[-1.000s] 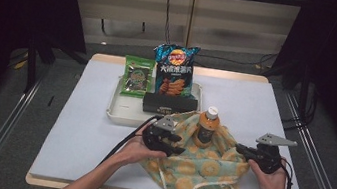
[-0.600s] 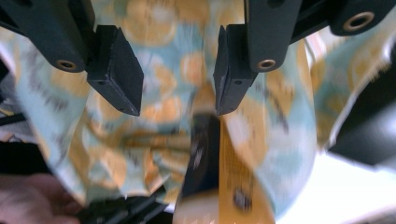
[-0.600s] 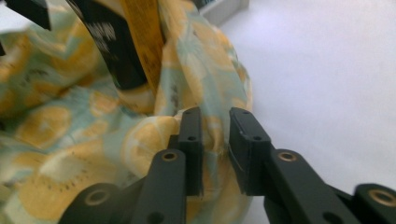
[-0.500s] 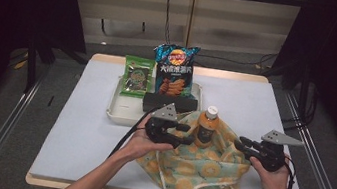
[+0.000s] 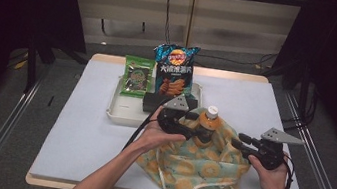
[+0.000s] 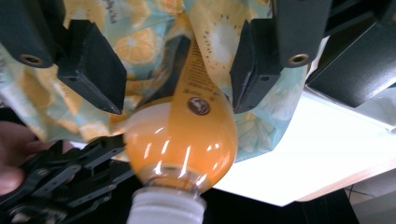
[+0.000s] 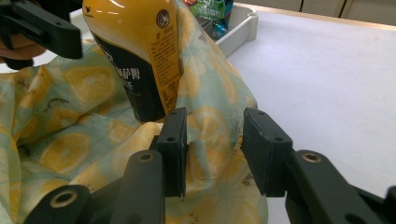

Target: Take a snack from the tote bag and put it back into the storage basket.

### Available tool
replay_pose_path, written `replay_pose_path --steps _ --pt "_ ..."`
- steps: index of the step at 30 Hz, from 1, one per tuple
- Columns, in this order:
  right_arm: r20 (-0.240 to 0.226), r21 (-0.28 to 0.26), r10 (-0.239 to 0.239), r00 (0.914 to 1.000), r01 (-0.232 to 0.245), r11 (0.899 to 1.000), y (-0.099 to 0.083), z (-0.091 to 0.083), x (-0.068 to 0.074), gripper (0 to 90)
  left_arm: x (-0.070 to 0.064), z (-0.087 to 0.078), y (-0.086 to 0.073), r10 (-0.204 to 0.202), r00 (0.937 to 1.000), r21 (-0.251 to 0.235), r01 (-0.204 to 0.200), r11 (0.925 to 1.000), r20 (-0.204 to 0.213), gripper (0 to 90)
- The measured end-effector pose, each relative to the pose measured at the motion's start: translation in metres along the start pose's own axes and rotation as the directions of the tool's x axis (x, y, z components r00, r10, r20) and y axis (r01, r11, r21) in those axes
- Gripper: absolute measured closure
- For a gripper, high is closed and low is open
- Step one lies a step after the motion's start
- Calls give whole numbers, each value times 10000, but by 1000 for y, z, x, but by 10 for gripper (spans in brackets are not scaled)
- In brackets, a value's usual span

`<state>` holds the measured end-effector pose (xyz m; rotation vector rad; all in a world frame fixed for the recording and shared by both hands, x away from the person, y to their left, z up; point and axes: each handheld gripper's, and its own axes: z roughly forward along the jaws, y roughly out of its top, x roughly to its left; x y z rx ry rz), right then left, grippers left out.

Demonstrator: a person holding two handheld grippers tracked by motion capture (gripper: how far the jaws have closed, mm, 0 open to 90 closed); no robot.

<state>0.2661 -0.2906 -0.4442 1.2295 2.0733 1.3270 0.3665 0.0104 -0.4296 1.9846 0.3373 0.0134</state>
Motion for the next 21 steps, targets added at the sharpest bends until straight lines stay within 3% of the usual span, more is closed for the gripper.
replay_pose_path --steps 6,8,10,13,16,21 --pt "-21 55 36 10000 -35 10000 0 3 1 606 -2 19 8 96 9999 143 -94 9999 -119 272" --pt "-19 31 5 10000 -5 10000 0 4 1 604 -2 27 10 238 9995 419 -229 9989 -206 257" --pt "-44 80 -65 10000 65 9999 0 3 3 604 0 34 9 81 9999 379 -78 9993 -80 261" --pt "-92 47 -42 9999 43 10000 0 3 3 601 1 39 5 13 9999 491 -7 9988 -119 264" --pt "-76 59 -1 10000 1 10000 0 4 2 568 -1 40 5 266 9993 651 -250 9976 -247 334" --pt "-116 104 77 9999 -76 9999 1 8 2 520 -3 36 7 332 9993 838 -315 9960 -190 344"
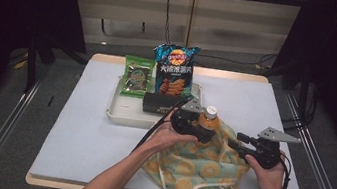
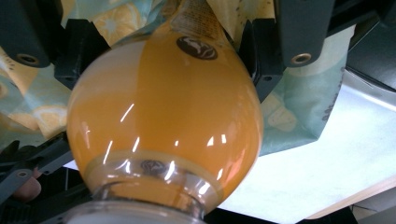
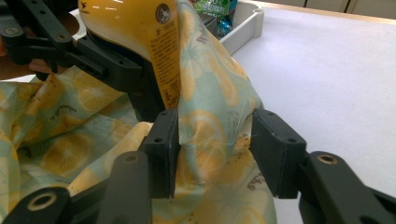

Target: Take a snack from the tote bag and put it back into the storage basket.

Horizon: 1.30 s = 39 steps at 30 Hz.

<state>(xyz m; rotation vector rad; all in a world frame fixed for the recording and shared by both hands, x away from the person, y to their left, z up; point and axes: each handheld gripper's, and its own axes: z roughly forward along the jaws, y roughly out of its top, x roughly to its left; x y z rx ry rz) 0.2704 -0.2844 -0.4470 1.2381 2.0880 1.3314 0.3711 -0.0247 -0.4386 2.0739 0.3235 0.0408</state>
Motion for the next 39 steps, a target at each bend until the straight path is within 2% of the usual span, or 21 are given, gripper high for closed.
replay_pose_path --steps 2,7,13,15,17,21,25,31,34,35,37,39 --pt "-33 49 49 10000 -49 10000 1 2 0 534 -2 -2 1 22 10000 24 -22 10000 52 346" --pt "-319 115 67 9995 -64 9999 2 3 3 773 -7 -13 5 67 9997 -194 -63 9998 217 348" --pt "-269 50 25 9996 -24 10000 1 -9 7 847 -14 -37 14 131 9994 -746 -106 9972 325 349" --pt "-182 25 -24 9998 24 10000 -1 -14 6 850 -17 -44 18 340 9992 -759 -323 9966 207 349" --pt "-68 62 -78 9999 78 10000 -2 -18 3 843 -18 -50 21 369 9991 -862 -351 9957 198 349" --pt "268 -235 165 9995 -159 9996 -1 -30 -8 846 -19 -65 27 493 9988 -998 -484 9938 64 350" --pt "496 -77 131 9987 -127 9999 -6 -40 -12 852 -17 -80 28 574 9982 -931 -588 9939 -181 350" --pt "856 -131 221 9961 -210 9997 -16 -51 -17 855 -10 -96 22 268 9990 -1198 -309 9923 -357 351" --pt "977 4 54 9952 -55 10000 -18 -53 -16 855 -8 -105 21 325 9985 -1237 -378 9916 -445 351" --pt "1021 73 -4 9948 -3 10000 -19 -55 -15 851 -7 -109 20 198 9985 -1301 -263 9912 -506 351" --pt "984 7 137 9951 -138 9999 -22 -58 -15 805 -3 -116 18 71 9979 -1397 -161 9901 -650 351" --pt "950 -125 158 9954 -147 9998 -20 -60 -14 699 2 -123 14 -7 9967 -1392 -106 9902 -809 351"
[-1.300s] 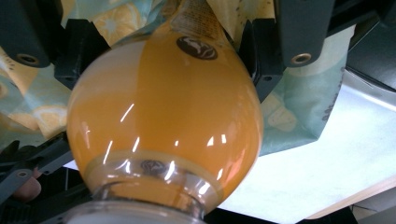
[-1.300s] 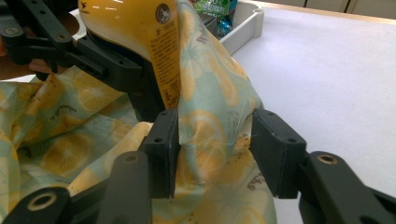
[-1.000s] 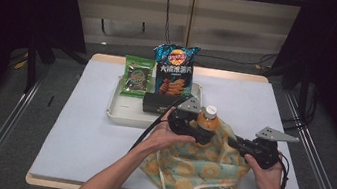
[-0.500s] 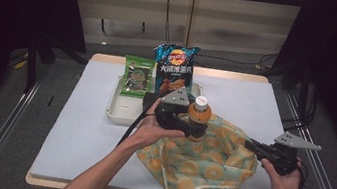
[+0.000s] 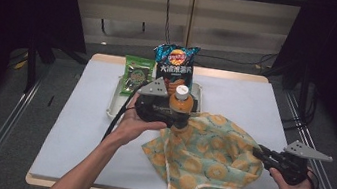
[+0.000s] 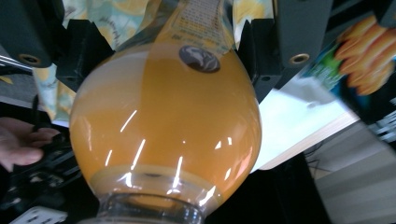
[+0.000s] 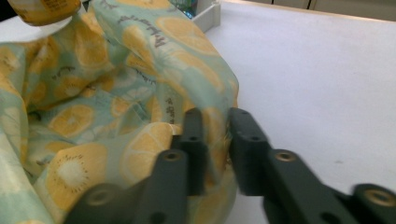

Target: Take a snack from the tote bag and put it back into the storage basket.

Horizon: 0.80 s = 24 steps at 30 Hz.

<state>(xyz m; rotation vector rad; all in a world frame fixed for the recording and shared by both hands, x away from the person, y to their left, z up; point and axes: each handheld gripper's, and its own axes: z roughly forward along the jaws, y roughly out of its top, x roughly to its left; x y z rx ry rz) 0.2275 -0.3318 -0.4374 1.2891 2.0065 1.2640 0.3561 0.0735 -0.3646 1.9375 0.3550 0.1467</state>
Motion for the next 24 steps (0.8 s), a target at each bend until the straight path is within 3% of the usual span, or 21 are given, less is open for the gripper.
replay_pose_path --steps 3,8,16,24 --pt "-219 -262 3 9998 -9 9997 9 1 6 534 5 -8 -6 -122 9998 -58 122 9999 -149 351" --pt "-671 -506 -105 9977 71 9987 27 8 21 387 15 -20 -18 -352 9983 94 357 9993 -473 351" --pt "-948 -940 -254 9952 164 9954 58 24 27 324 27 -44 -31 -657 9943 -53 655 9978 -843 352" --pt "-1638 -542 -460 9854 375 9978 70 55 37 347 35 -51 -35 -769 9902 -56 768 9970 -1163 352"
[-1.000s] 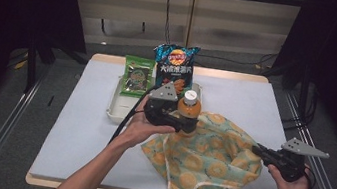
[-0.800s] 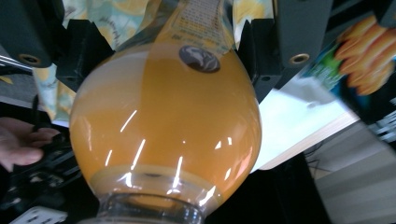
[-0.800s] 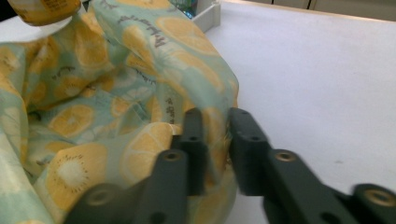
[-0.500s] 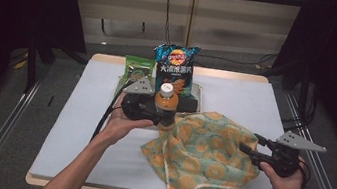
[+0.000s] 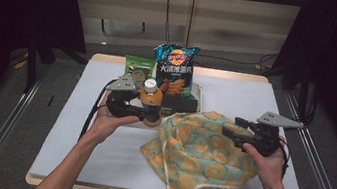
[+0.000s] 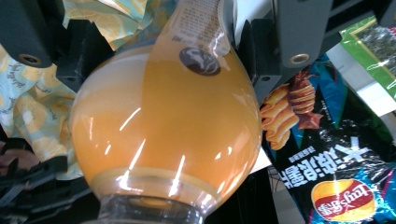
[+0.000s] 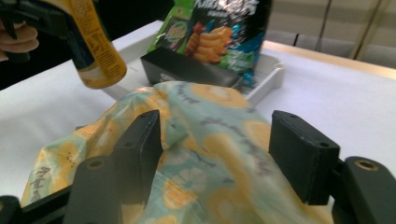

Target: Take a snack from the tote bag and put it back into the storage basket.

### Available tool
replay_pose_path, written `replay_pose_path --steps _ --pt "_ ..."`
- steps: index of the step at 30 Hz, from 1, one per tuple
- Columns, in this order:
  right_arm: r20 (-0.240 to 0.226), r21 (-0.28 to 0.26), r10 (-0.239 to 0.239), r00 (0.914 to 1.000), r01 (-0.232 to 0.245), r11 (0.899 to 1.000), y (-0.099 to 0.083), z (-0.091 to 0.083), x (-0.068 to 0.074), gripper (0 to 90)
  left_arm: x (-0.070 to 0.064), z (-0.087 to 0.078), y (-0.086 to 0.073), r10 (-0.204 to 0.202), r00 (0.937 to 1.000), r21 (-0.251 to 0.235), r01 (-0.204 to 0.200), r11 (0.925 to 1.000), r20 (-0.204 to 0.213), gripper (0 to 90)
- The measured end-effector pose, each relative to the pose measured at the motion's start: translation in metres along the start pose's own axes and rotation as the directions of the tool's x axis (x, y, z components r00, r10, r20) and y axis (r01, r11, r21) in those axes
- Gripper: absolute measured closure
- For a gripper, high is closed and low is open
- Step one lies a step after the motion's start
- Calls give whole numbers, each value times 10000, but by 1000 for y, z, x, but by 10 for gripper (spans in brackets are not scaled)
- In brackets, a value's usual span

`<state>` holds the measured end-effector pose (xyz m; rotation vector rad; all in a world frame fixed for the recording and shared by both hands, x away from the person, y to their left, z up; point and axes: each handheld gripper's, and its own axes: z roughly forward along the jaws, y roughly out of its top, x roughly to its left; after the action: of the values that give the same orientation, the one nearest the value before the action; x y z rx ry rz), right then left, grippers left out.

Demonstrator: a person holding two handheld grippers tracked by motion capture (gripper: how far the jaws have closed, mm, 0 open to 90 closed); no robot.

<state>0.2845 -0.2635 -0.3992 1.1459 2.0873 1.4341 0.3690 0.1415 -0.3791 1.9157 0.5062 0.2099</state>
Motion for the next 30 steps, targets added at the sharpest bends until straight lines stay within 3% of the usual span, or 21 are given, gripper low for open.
replay_pose_path --steps 5,9,13,17,22,30 --pt "-153 431 220 9996 -213 9988 -6 31 1 366 3 0 -2 -79 9999 31 79 10000 -87 352" --pt "-521 682 198 9984 -163 9975 -14 41 3 684 6 -1 -4 -107 9999 2 107 9999 -98 352" --pt "-1397 891 82 9902 44 9960 -23 36 12 856 10 -2 -5 -152 9997 29 153 9999 -196 352" --pt "-1937 1184 -68 9810 302 9925 -35 28 22 890 13 -4 -6 -279 9992 -4 279 9996 -290 352" --pt "-2247 1428 116 9744 212 9895 -50 15 23 900 15 -7 -6 -310 9985 -69 307 9995 -441 352" --pt "-2056 2008 430 9777 -9 9796 -74 -11 13 900 20 -8 -8 -379 9977 -38 377 9993 -563 352"
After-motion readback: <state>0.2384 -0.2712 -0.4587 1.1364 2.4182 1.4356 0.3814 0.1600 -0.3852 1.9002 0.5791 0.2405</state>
